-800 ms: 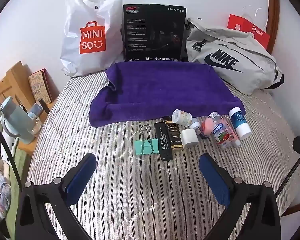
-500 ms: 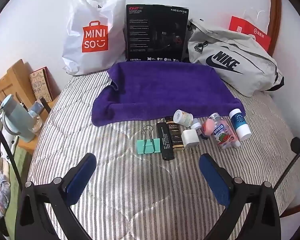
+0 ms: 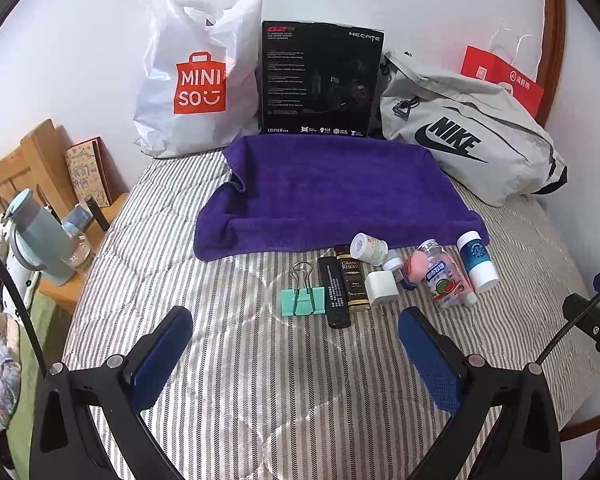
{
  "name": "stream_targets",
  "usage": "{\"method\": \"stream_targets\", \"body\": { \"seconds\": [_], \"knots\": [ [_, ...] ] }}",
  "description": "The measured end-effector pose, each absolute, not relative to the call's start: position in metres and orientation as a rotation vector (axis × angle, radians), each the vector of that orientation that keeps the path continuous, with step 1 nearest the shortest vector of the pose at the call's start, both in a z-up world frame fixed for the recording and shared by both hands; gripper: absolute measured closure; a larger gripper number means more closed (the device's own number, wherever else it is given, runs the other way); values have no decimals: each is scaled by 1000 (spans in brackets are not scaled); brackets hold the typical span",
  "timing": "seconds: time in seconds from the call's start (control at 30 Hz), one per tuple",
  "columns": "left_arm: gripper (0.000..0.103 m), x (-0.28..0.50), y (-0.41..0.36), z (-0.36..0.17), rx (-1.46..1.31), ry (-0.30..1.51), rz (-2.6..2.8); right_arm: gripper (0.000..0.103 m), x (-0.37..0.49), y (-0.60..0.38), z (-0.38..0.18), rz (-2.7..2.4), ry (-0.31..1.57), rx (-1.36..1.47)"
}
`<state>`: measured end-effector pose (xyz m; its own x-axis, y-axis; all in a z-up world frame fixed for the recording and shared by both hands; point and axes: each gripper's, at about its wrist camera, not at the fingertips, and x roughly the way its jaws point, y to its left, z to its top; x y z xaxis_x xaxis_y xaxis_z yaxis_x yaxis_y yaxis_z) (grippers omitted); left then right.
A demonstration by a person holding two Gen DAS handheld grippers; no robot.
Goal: Organize rigid objects
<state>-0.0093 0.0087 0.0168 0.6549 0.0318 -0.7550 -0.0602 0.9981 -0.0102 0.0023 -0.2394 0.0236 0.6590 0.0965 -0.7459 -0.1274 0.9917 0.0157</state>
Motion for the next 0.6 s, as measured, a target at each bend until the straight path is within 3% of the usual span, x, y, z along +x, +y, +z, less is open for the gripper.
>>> {"method": "stream_targets", "body": {
  "seconds": [0.6],
  "knots": [
    [0,-10,10,16,-37,856,59,0,0,-238,25,128,844,-30]
  ]
}}
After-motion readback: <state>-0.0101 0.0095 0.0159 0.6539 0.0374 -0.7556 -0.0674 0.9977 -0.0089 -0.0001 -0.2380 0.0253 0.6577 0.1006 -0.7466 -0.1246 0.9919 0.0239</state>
